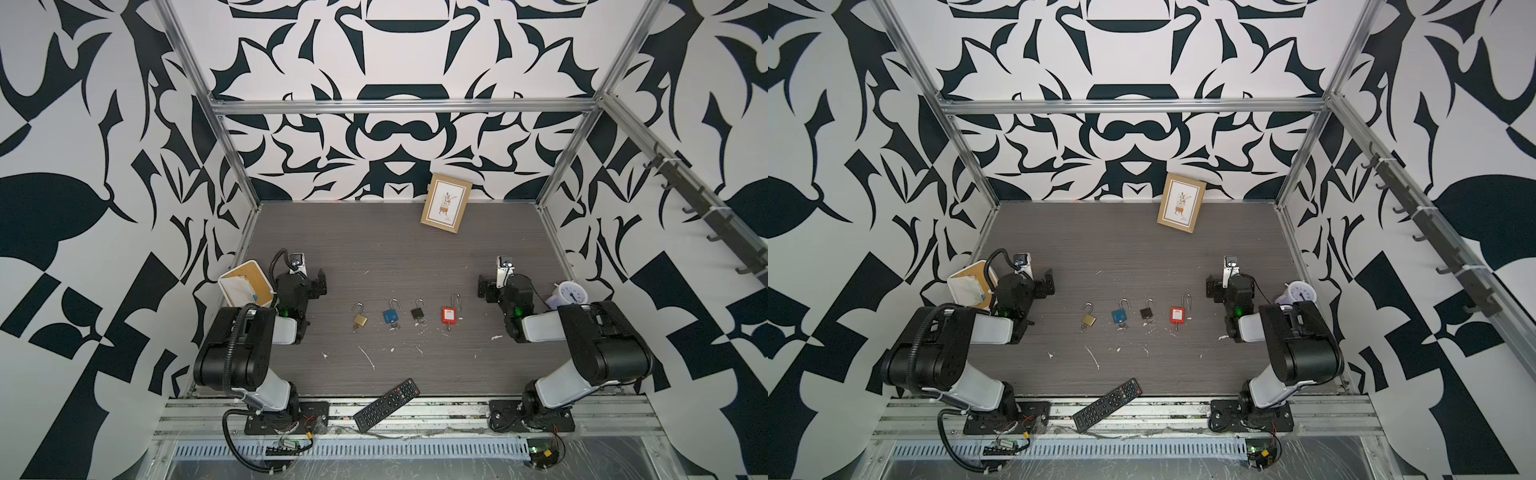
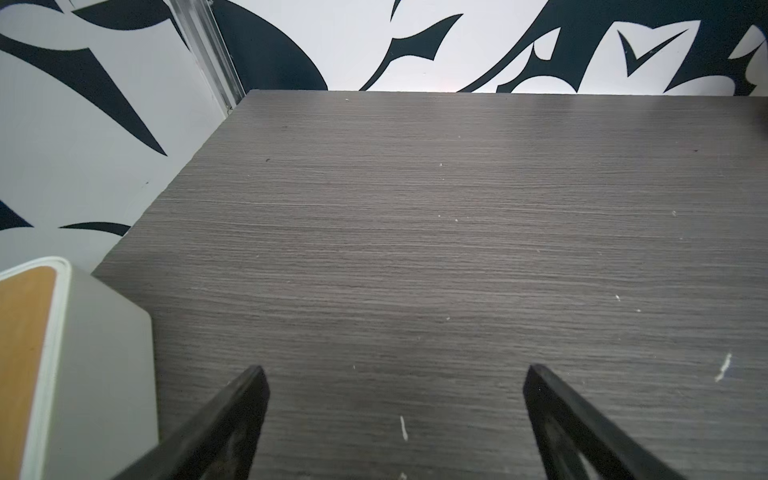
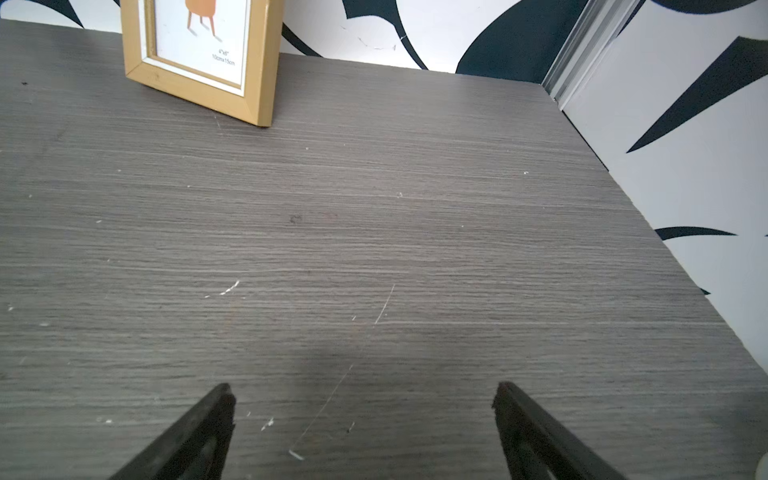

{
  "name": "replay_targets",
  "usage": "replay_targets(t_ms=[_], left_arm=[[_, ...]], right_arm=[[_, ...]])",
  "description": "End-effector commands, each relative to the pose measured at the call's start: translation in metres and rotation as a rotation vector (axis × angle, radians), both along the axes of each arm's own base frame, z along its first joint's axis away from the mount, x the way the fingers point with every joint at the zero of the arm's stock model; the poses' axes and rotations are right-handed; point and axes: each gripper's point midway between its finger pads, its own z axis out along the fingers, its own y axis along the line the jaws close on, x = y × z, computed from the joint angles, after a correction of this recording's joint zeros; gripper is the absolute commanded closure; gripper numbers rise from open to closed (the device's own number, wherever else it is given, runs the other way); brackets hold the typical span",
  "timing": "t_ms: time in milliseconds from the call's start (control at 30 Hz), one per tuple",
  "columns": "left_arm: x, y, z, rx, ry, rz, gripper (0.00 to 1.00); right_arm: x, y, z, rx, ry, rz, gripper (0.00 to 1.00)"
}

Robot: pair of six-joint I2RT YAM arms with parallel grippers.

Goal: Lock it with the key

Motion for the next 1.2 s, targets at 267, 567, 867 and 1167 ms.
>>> replay_targets(t_ms=[267,567,867,1167], left_arm=[[0.005,0.001,0.005,0.006,-0.017,0.005,0.01],[0.005,0.001,0.005,0.007,-0.014,0.003,0.0],[0.005,0.001,0.005,0.005,-0.016,0.005,0.0],[-0.007,-0.039,0.069,0.155,-0.045,-0.036,0.01]], right_arm=[[0.007,0.0,0.017,0.012,-0.057,-0.008,0.01],[0.008,0.0,0.017,0.012,-0.056,-0.003,0.0],[0.008,0.0,0.017,0.01,-0.054,-0.006,0.01],[-0.002,-0.005,0.078,0.099,0.086,-0.204,0.0]])
